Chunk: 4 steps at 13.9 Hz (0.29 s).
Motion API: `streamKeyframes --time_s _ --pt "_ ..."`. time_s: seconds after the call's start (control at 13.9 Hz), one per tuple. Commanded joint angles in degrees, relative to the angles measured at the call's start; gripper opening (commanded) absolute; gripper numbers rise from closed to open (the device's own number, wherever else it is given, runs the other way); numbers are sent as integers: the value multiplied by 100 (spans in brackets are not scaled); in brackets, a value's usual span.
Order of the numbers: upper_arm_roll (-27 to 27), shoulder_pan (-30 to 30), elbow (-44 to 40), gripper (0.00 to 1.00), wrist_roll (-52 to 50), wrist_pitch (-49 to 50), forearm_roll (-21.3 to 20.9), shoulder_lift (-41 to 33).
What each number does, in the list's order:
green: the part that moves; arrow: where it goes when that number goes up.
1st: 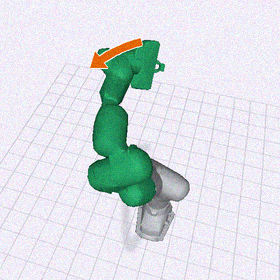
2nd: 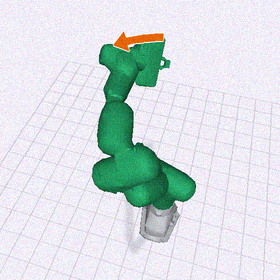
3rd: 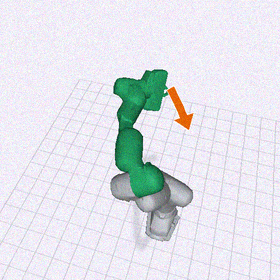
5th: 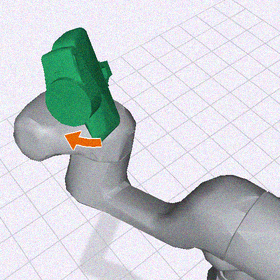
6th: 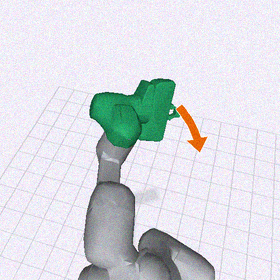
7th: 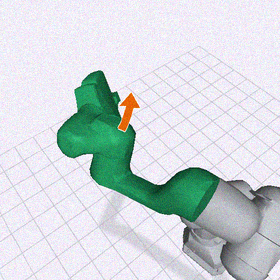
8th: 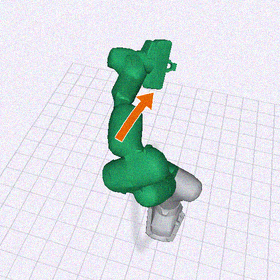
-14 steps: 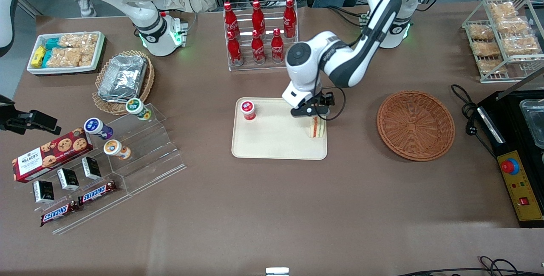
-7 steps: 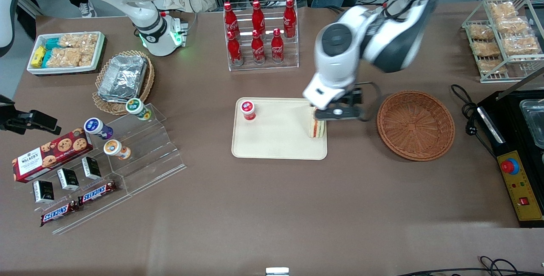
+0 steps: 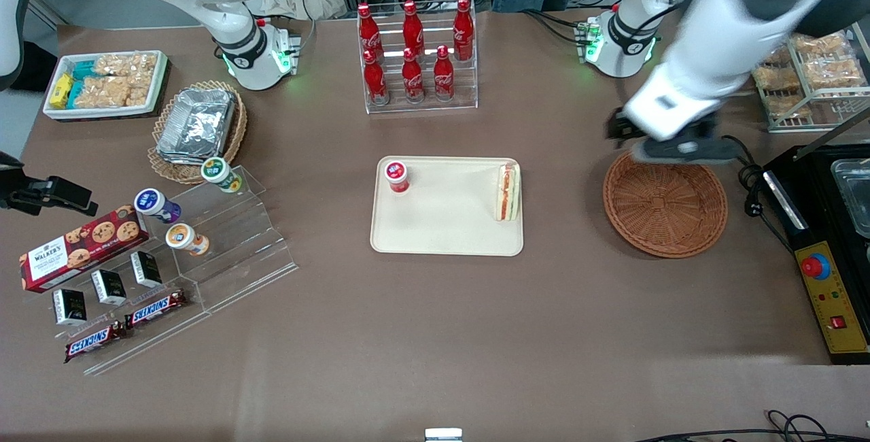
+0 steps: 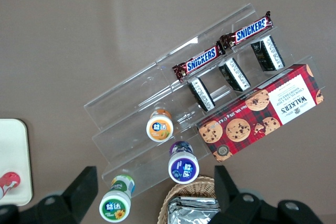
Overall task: Place sandwich from basket to tray
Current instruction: 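Raise the left gripper away from the sandwich on the tray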
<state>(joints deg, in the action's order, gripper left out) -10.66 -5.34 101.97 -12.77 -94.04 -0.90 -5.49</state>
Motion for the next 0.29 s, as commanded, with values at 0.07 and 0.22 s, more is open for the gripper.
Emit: streamKeyframes --time_s 0.07,0.22 --pt "-95 402 236 100 117 0 169 -436" --pt "-103 411 113 100 73 17 169 -348"
